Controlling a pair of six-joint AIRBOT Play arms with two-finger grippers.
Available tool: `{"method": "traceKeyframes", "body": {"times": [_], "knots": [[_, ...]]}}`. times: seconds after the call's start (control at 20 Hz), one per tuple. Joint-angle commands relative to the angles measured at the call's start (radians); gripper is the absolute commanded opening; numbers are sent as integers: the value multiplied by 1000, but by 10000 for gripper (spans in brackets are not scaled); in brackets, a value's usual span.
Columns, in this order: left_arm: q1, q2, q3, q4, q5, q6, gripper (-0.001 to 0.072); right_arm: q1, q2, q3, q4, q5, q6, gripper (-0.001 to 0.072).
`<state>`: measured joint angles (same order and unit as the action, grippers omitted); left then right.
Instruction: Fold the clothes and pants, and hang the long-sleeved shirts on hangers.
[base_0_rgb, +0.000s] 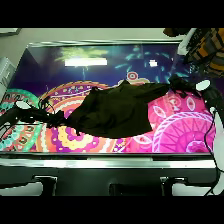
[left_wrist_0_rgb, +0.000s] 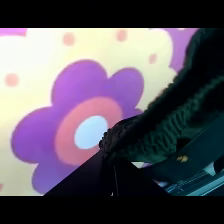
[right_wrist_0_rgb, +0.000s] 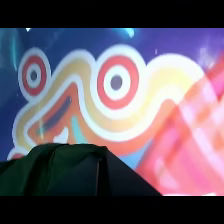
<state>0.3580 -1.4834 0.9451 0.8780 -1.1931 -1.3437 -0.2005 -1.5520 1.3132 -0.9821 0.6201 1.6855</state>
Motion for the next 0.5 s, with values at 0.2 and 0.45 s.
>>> {"method": "traceKeyframes", "body": {"times": [0.2,0.45], "knots": [[58,1,15,57,31,-29,19,-5,-37,19,-131,-191,186,17],[37,1,14,48,67,-29,19,50,-112,19,-92,-157,182,27]]}}
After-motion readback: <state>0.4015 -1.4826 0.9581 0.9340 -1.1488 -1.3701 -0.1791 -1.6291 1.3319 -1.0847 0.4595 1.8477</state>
